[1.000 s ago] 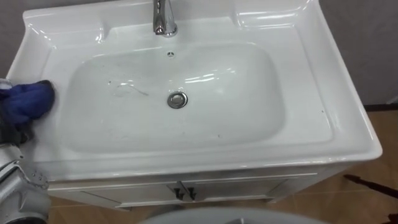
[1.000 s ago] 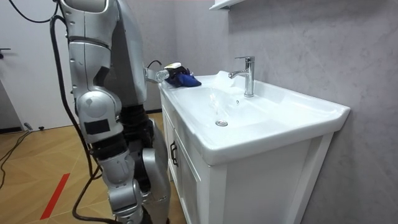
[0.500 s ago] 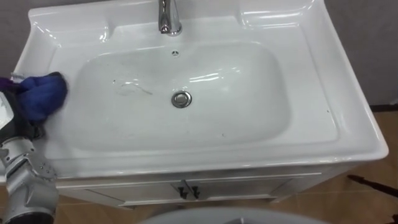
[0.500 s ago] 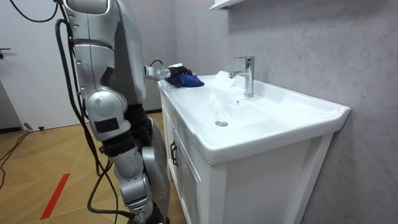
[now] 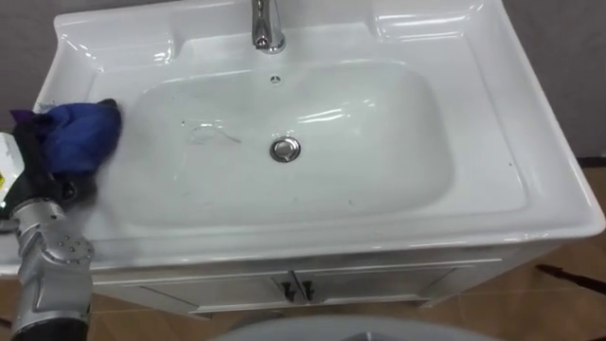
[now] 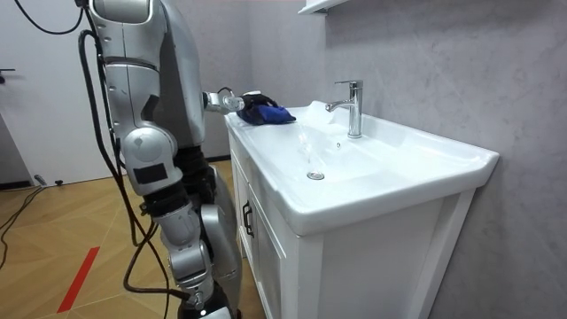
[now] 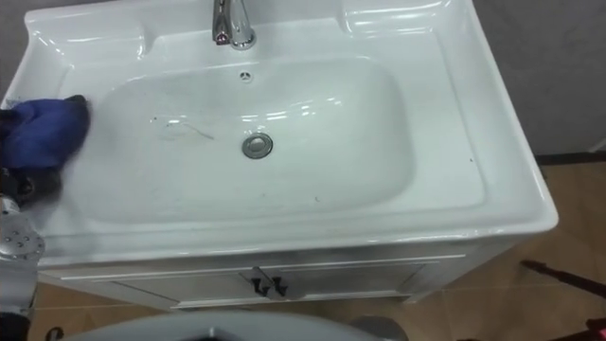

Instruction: Wipe basin

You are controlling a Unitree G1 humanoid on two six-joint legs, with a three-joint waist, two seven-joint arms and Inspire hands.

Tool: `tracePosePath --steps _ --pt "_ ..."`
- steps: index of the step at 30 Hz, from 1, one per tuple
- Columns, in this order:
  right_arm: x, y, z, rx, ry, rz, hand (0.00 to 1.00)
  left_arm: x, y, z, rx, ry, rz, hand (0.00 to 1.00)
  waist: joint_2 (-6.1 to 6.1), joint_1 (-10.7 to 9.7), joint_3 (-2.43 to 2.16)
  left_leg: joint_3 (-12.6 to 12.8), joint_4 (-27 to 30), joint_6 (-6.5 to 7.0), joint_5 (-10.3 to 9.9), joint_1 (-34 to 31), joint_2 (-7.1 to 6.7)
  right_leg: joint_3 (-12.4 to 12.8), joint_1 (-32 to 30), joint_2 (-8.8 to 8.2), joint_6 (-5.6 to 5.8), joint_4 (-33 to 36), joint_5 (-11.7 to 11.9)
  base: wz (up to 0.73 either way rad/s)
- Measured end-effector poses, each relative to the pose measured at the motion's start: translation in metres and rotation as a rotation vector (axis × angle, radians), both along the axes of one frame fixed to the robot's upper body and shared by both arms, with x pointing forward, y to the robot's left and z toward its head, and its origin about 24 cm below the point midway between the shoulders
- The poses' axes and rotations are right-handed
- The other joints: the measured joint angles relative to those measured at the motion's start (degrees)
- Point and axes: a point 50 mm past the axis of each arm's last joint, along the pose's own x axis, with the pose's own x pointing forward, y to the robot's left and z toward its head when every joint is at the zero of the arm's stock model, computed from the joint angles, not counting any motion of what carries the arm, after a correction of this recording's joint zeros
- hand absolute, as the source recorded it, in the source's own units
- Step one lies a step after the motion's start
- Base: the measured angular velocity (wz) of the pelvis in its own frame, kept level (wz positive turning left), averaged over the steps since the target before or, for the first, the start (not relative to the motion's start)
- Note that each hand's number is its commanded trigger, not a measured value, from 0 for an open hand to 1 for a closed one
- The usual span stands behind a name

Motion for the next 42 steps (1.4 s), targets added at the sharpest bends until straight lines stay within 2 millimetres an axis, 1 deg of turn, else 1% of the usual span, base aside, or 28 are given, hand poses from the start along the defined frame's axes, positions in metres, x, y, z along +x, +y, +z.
tracePosePath --steps 5,7,11,13,14,16,18,21,25,27,32,36,39,42 --pt "0.000 0.001 0.000 0.004 0.003 0.007 0.00 0.003 -0.004 0.002 -0.038 -0.028 -0.014 0.00 -0.04 -0.04 0.03 0.00 0.20 0.29 -0.20 -0.07 -0.10 0.01 0.06 -0.08 0.19 -0.05 -0.01 0.00" --pt "0.001 0.003 -0.001 0.007 0.008 0.027 0.00 0.007 -0.013 0.002 -0.062 -0.044 -0.053 0.00 -0.09 -0.18 0.06 0.00 0.18 0.38 -0.25 -0.08 -0.18 0.04 0.09 -0.12 0.29 -0.06 0.04 0.00" --pt "0.001 0.004 -0.001 0.009 0.006 0.028 0.00 0.011 -0.021 0.002 -0.092 -0.061 -0.091 0.00 -0.08 -0.56 0.07 0.13 0.23 0.56 -0.43 -0.12 -0.23 0.43 0.14 -0.13 0.42 0.35 0.09 -0.03" --pt "0.002 0.004 -0.001 0.009 0.006 0.029 0.00 0.013 -0.025 0.002 -0.097 -0.060 -0.114 0.00 -0.02 -1.03 0.30 0.20 0.43 0.67 -0.63 -0.11 -0.23 0.66 -0.01 -0.18 0.46 0.95 0.11 0.00" --pt "0.002 0.004 -0.001 0.009 0.005 0.029 0.00 0.013 -0.026 0.002 -0.096 -0.062 -0.119 0.00 0.14 -1.05 0.32 0.20 0.46 0.68 -0.66 -0.10 -0.24 0.67 0.00 -0.16 0.47 1.03 0.11 0.00" --pt "0.001 0.007 -0.002 0.017 0.006 0.028 0.00 0.018 -0.028 0.008 -0.089 -0.081 -0.139 0.00 0.26 -1.28 0.46 0.09 0.56 0.73 -0.70 -0.09 -0.27 0.82 -0.09 0.06 0.48 1.32 0.12 0.00" --pt "0.002 0.009 -0.003 0.022 0.004 0.030 0.00 0.024 -0.031 0.018 -0.053 -0.113 -0.166 0.00 0.15 -1.36 0.75 -0.01 1.05 0.78 -0.82 -0.47 -0.25 0.81 -0.43 0.05 0.48 1.69 0.12 0.00" --pt "0.003 0.009 -0.003 0.022 -0.005 0.033 0.00 0.035 -0.035 0.034 0.041 -0.164 -0.224 0.00 0.19 -1.26 0.74 0.04 1.42 0.85 -0.84 -1.01 -0.26 0.81 -0.91 0.00 0.66 1.79 0.23 0.00" --pt "0.004 0.009 -0.003 0.023 -0.013 0.037 0.00 0.039 -0.044 0.054 0.191 -0.235 -0.285 0.00 0.24 -1.33 0.71 0.06 1.67 1.02 -0.95 -1.13 -0.27 0.78 -0.93 -0.03 0.72 1.89 0.27 0.00" --pt "0.004 0.009 -0.003 0.023 -0.017 0.039 0.00 0.040 -0.046 0.059 0.224 -0.255 -0.295 0.00 0.26 -1.32 0.68 0.06 1.75 1.03 -0.96 -1.09 -0.28 0.78 -0.92 -0.04 0.73 1.97 0.28 0.00" --pt "0.004 0.009 -0.003 0.021 -0.015 0.039 0.00 0.040 -0.046 0.059 0.290 -0.248 -0.297 0.00 0.26 -1.29 0.67 0.01 2.17 1.05 -0.98 -1.03 -0.24 0.64 -0.59 -0.04 0.74 2.04 0.29 0.00" --pt "0.003 0.009 -0.003 0.022 -0.013 0.039 0.00 0.039 -0.045 0.057 0.297 -0.261 -0.277 0.00 0.34 -1.25 0.63 -0.05 2.22 1.09 -1.00 -0.97 -0.29 0.76 -0.86 -0.04 0.78 2.05 0.31 0.00" --pt "0.003 0.009 -0.003 0.023 -0.013 0.036 0.00 0.037 -0.042 0.052 0.290 -0.258 -0.254 0.00 0.42 -1.35 0.58 -0.05 2.22 1.10 -0.99 -0.95 -0.30 0.79 -0.82 -0.01 0.79 1.94 0.32 0.00" --pt "-0.003 0.011 -0.004 0.029 0.009 0.004 0.00 0.036 -0.040 0.049 0.269 -0.262 -0.235 0.00 0.44 -1.36 0.58 -0.16 2.20 1.10 -1.00 -0.92 -0.30 0.76 -0.35 0.02 0.80 1.81 0.33 0.01"
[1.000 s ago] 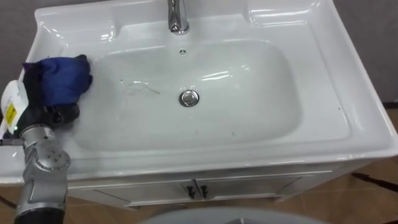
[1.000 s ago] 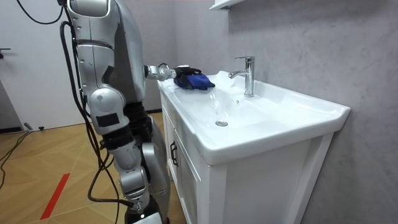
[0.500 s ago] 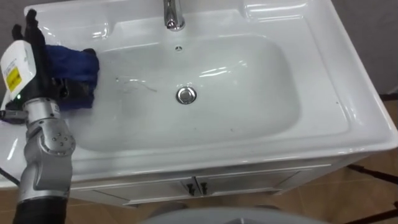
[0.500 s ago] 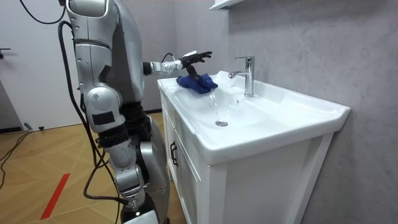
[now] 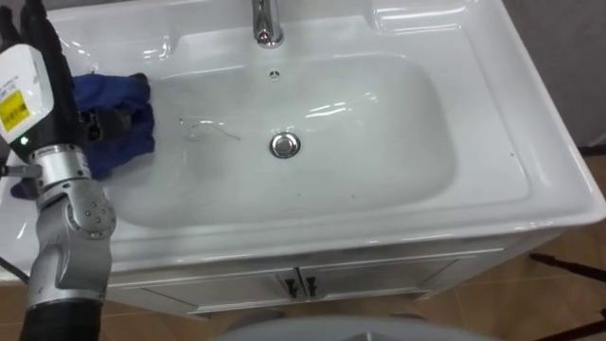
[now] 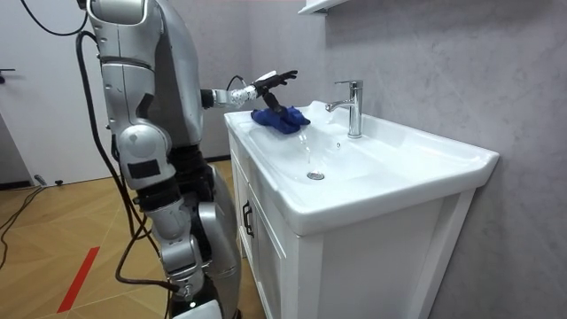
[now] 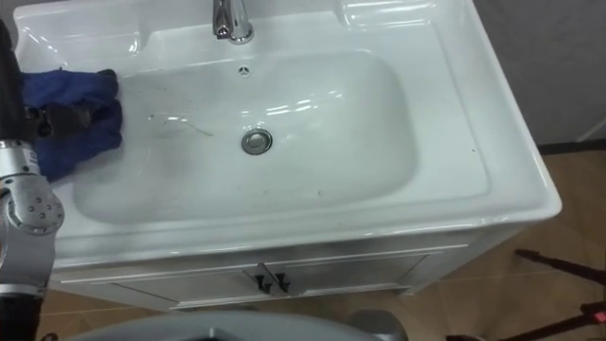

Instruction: Wipe basin

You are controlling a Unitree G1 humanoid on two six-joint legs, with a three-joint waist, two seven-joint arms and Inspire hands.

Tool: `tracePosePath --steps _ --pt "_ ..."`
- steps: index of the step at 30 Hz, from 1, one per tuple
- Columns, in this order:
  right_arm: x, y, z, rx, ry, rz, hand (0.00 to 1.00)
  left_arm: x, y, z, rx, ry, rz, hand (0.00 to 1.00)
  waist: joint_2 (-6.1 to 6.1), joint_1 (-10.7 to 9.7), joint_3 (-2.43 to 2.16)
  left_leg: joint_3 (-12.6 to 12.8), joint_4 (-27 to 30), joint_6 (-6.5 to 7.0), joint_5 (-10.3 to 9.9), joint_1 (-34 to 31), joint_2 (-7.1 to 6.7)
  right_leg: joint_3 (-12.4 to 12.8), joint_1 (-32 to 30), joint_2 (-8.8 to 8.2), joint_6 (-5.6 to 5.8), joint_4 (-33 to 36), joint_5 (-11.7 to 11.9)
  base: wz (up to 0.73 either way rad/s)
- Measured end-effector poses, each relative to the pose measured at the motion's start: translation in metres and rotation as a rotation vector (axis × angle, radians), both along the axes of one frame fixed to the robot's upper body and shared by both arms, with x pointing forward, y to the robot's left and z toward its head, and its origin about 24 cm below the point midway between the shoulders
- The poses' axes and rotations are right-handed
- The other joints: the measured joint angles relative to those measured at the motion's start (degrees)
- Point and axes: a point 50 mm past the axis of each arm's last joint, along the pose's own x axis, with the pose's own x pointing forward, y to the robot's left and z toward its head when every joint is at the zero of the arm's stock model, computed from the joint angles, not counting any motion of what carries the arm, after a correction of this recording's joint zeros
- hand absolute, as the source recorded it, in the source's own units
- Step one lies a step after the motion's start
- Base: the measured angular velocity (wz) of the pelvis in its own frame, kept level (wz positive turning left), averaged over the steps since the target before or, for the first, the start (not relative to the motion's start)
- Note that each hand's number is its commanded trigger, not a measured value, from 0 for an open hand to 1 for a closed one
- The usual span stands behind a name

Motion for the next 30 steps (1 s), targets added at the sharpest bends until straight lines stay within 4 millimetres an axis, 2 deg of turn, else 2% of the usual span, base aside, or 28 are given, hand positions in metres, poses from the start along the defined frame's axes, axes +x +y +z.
tracePosePath --steps 8,12,14,18,21,25,27,30 --pt "-0.007 0.002 -0.001 -0.004 0.021 -0.068 0.00 0.003 0.005 0.004 -0.066 -0.077 0.048 0.00 0.40 0.34 -0.11 -0.39 -0.05 0.02 -0.02 0.01 -0.08 0.16 -0.16 0.03 0.03 -0.09 0.02 0.00" --pt "-0.008 0.001 -0.001 -0.008 0.024 -0.072 0.00 -0.003 0.021 0.014 -0.080 -0.174 0.140 0.00 0.86 0.48 -0.48 -0.40 -0.30 0.03 -0.01 0.21 -0.15 -0.03 -0.54 -0.01 0.03 0.04 0.01 0.00" --pt "-0.009 0.001 -0.001 -0.008 0.030 -0.074 0.00 -0.007 0.029 0.018 -0.097 -0.225 0.186 0.00 0.78 0.71 -0.45 -0.36 -0.78 -0.01 0.04 0.77 -0.26 0.03 -0.33 -0.08 0.03 0.21 0.01 -0.02" --pt "-0.013 0.001 -0.001 -0.008 0.039 -0.081 0.00 -0.015 0.044 0.026 -0.124 -0.316 0.268 0.00 0.29 2.40 -0.55 -0.36 -0.95 -0.02 0.05 0.98 -0.31 -0.13 -0.18 -0.14 0.03 0.20 0.01 -0.01" --pt "-0.015 0.001 -0.001 -0.008 0.041 -0.083 0.00 -0.019 0.049 0.028 -0.129 -0.345 0.301 0.00 -0.06 4.44 -0.52 -0.40 -1.00 0.02 -0.02 1.35 -0.31 -0.22 0.55 -0.03 0.08 -0.57 0.04 0.00" --pt "-0.015 0.001 -0.001 -0.009 0.039 -0.079 0.00 -0.027 0.061 0.032 -0.121 -0.388 0.368 0.00 0.17 6.65 -0.41 -0.59 -1.01 0.08 -0.05 1.53 -0.37 -0.18 0.82 0.01 0.23 -0.84 0.13 0.00" --pt "-0.012 0.001 -0.001 -0.010 0.032 -0.072 0.00 -0.032 0.072 0.034 -0.088 -0.387 0.411 0.00 0.21 7.21 -0.62 -0.86 -1.02 0.08 -0.05 1.24 -0.44 -0.19 0.52 -0.02 0.23 -0.71 0.12 0.05" --pt "-0.013 -0.001 0.000 -0.015 0.028 -0.074 0.00 -0.051 0.089 0.026 -0.079 -0.369 0.503 0.00 0.69 7.40 -1.13 -1.48 -1.09 0.10 -0.03 1.11 -0.63 -0.82 0.71 -0.11 0.24 -0.88 0.14 0.09"
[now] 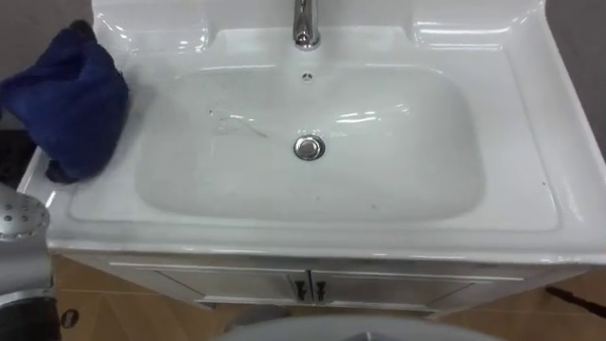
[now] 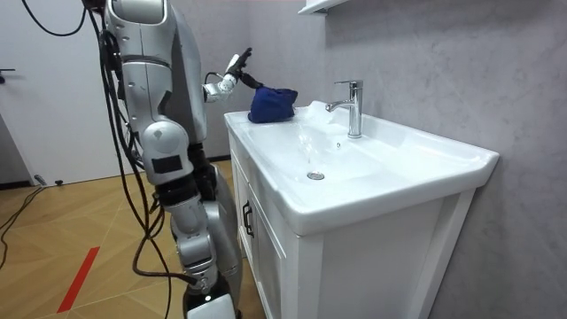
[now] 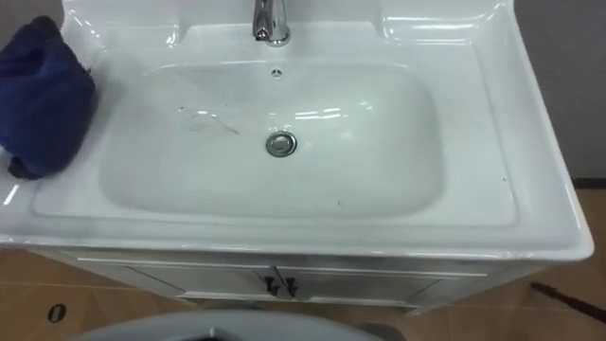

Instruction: Wipe basin

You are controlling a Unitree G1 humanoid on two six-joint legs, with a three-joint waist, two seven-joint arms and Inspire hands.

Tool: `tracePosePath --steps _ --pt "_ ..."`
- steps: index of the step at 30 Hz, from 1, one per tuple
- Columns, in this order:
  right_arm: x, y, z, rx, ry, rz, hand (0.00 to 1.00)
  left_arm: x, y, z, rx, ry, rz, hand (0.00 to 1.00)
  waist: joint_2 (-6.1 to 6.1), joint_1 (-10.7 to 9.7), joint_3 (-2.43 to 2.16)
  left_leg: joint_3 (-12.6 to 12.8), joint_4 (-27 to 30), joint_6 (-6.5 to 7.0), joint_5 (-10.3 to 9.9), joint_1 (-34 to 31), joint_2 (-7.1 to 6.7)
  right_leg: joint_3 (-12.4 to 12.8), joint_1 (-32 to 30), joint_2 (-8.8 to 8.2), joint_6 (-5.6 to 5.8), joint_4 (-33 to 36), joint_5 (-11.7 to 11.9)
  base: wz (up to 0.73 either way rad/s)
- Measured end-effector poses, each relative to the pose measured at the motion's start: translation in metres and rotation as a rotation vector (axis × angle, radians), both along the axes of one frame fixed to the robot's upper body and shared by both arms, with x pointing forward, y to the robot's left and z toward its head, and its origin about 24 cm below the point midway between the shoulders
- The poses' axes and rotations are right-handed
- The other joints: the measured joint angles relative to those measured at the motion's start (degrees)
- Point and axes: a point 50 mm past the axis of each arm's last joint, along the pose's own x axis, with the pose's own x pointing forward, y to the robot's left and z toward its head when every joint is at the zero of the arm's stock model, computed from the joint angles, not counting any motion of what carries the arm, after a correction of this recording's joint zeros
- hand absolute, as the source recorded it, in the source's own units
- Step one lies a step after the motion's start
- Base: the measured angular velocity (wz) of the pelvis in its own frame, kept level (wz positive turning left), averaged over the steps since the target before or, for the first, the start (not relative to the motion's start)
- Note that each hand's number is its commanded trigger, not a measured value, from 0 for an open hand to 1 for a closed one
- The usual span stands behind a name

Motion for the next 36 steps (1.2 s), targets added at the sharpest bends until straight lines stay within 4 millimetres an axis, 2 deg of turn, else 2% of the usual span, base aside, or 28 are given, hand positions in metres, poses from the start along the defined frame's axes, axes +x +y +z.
tracePosePath --steps 6,9,10,13,18,22,27,32,34,36 --pt "-0.006 -0.001 0.001 -0.005 0.010 -0.001 0.00 -0.041 0.019 -0.031 -0.138 0.066 0.157 0.00 0.51 0.76 0.05 -1.74 -0.33 0.00 0.01 0.64 -0.44 -0.25 0.73 -0.08 0.00 0.03 -0.01 0.11" --pt "-0.007 -0.003 0.001 -0.004 0.011 0.001 0.00 -0.058 0.024 -0.042 -0.178 0.107 0.202 0.00 0.73 1.59 0.08 -2.28 -0.37 0.07 0.03 0.69 -0.73 -1.26 0.84 -0.44 0.05 0.15 -0.05 0.07" --pt "-0.006 -0.003 0.002 -0.004 0.010 0.005 0.00 -0.063 0.024 -0.046 -0.208 0.105 0.219 0.00 0.72 2.14 0.10 -2.34 -0.45 0.16 0.08 0.58 -0.88 -2.30 0.68 -0.81 0.24 0.77 -0.16 0.00" --pt "-0.002 -0.006 0.003 -0.012 -0.001 0.012 0.00 -0.075 0.026 -0.054 -0.235 0.113 0.268 0.00 0.61 2.42 0.16 -2.76 -0.74 0.33 0.14 0.72 -1.14 -2.58 0.69 -1.02 0.25 1.10 -0.17 0.07" --pt "0.008 -0.016 0.006 -0.033 -0.032 0.029 0.00 -0.084 0.024 -0.066 -0.272 0.138 0.307 0.00 0.47 3.42 0.13 -3.26 -1.21 0.79 0.45 0.79 -1.70 -2.66 0.73 -1.45 0.30 1.13 -0.19 0.06" --pt "0.014 -0.016 0.007 -0.027 -0.050 0.037 0.00 -0.087 0.021 -0.071 -0.317 0.116 0.332 0.00 0.29 4.28 0.14 -3.36 -1.22 0.98 0.41 0.75 -1.90 -2.46 0.61 -1.62 0.37 1.24 -0.24 0.00" --pt "0.018 -0.015 0.007 -0.017 -0.061 0.037 0.00 -0.106 0.021 -0.088 -0.439 0.111 0.412 0.00 -0.19 3.50 0.20 -4.20 -0.98 1.15 0.28 0.69 -2.07 -2.85 0.65 -1.73 0.38 1.32 -0.25 0.06" --pt "0.012 -0.014 0.006 0.003 -0.042 0.014 0.00 -0.138 0.004 -0.128 -0.575 0.271 0.498 0.00 -0.77 3.07 0.20 -4.14 -1.62 1.18 0.29 1.67 -2.09 -3.11 0.90 -1.98 0.38 2.20 -0.24 0.00" --pt "0.008 -0.013 0.006 0.016 -0.027 0.011 0.00 -0.162 -0.009 -0.150 -0.665 0.389 0.545 0.00 -1.18 2.53 0.29 -4.18 -1.69 1.22 0.24 1.61 -2.07 -3.33 0.97 -2.03 0.38 2.39 -0.25 0.00" --pt "0.006 -0.013 0.006 0.020 -0.011 0.006 0.00 -0.177 -0.022 -0.166 -0.733 0.501 0.551 0.00 -1.41 2.06 0.31 -4.20 -1.69 1.25 0.20 1.50 -2.10 -3.36 0.85 -2.37 0.46 3.04 -0.29 0.00"
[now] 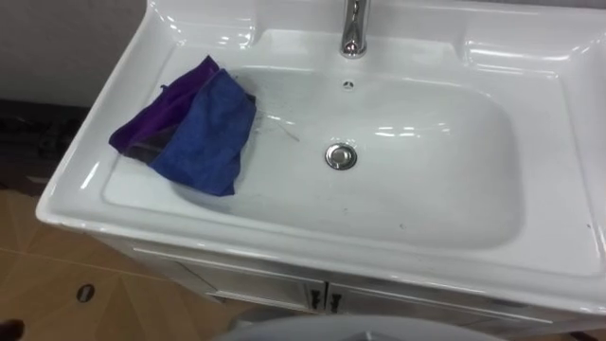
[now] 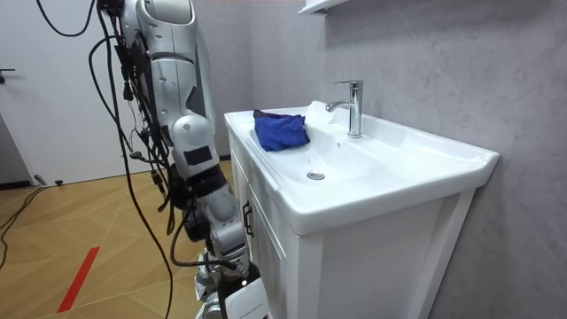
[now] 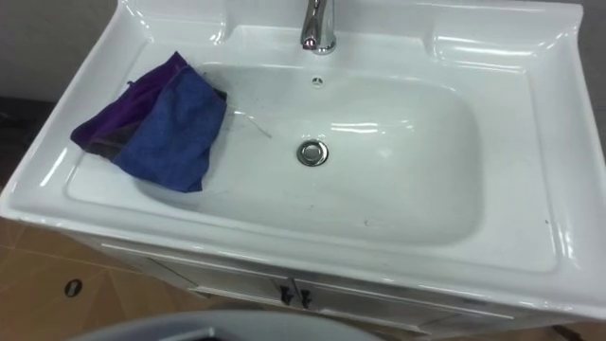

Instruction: Wipe basin

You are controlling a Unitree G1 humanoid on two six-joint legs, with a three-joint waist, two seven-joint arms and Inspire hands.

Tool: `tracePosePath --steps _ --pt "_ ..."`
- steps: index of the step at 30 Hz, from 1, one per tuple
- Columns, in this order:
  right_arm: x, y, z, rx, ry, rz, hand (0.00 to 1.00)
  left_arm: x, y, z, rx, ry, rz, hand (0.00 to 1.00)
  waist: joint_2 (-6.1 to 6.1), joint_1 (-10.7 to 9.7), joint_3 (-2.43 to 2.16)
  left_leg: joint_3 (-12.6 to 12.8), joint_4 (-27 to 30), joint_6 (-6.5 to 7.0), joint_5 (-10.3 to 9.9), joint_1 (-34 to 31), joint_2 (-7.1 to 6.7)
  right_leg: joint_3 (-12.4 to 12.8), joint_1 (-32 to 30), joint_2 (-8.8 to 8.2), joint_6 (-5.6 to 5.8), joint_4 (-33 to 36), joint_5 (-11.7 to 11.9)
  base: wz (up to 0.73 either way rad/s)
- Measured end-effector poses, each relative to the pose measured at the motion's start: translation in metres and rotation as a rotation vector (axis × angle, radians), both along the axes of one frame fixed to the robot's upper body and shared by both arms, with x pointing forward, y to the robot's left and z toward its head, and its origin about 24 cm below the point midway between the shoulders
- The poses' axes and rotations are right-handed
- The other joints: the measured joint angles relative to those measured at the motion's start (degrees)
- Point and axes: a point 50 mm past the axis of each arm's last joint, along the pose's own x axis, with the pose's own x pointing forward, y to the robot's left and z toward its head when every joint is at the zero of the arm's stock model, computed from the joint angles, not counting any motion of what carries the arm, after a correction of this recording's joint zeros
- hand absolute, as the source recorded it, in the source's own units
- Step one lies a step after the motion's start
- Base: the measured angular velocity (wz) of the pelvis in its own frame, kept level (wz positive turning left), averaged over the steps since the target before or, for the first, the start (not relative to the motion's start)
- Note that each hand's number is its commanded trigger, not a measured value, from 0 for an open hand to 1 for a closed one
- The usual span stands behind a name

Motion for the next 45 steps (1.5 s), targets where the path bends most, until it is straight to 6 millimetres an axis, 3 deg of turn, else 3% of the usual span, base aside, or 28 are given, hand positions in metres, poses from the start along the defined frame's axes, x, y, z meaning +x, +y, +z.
tracePosePath --steps 4,8,17,21,26,31,36,45 --pt "-0.004 0.002 -0.001 0.022 0.024 -0.006 0.00 -0.020 -0.026 -0.025 -0.210 0.123 -0.051 0.00 -0.89 -0.86 0.02 -0.38 0.06 0.10 -0.02 0.39 -0.34 -0.34 1.00 -0.20 0.48 -0.57 -0.29 0.06" --pt "0.002 0.004 -0.001 0.040 0.008 -0.003 0.00 -0.026 -0.040 -0.036 -0.345 0.177 -0.106 0.00 -1.25 -1.65 0.16 -0.35 0.35 0.24 -0.12 0.39 -0.47 -0.88 1.80 -0.23 0.50 -1.74 -0.27 0.00" --pt "0.003 0.010 -0.003 0.061 0.023 -0.004 0.00 -0.005 -0.059 -0.051 -0.555 0.184 -0.243 0.00 -2.61 -3.14 0.36 -0.03 0.51 0.46 -0.15 -0.20 -0.58 -0.51 1.27 -0.20 0.54 -1.85 -0.28 -0.01" --pt "0.002 0.011 -0.004 0.065 0.041 -0.010 0.00 0.004 -0.073 -0.058 -0.663 0.216 -0.314 0.00 -3.06 -3.47 0.51 1.98 0.39 0.58 -0.24 -0.03 -0.05 0.94 0.82 0.07 0.71 -2.12 -0.18 -0.20" --pt "0.003 0.015 -0.005 0.070 0.052 0.003 0.00 0.013 -0.079 -0.062 -0.762 0.277 -0.396 0.00 -3.86 -6.39 0.66 2.62 0.38 0.53 -0.56 -0.09 0.30 1.07 0.48 0.36 0.80 -2.21 -0.09 -0.09" --pt "0.001 0.019 -0.006 0.069 0.070 0.019 0.00 0.029 -0.083 -0.064 -0.827 0.282 -0.461 0.00 -4.60 -6.73 0.63 4.58 0.40 0.29 -0.77 -0.76 0.92 1.97 -1.08 0.77 0.78 -2.32 -0.07 -0.21" --pt "0.001 0.018 -0.006 0.046 0.075 0.024 0.00 0.039 -0.086 -0.064 -0.853 0.294 -0.499 0.00 -4.15 -7.96 0.42 5.55 0.30 0.19 -1.01 -0.45 1.32 2.72 -0.73 1.36 0.92 -3.41 0.14 -0.11" --pt "-0.006 0.018 -0.006 0.035 0.128 0.034 0.00 0.036 -0.091 -0.066 -0.918 0.350 -0.539 0.00 -3.13 -8.30 0.51 7.19 -1.08 0.15 -1.01 1.32 1.40 4.24 -0.22 1.54 1.02 -3.66 0.29 -0.11"
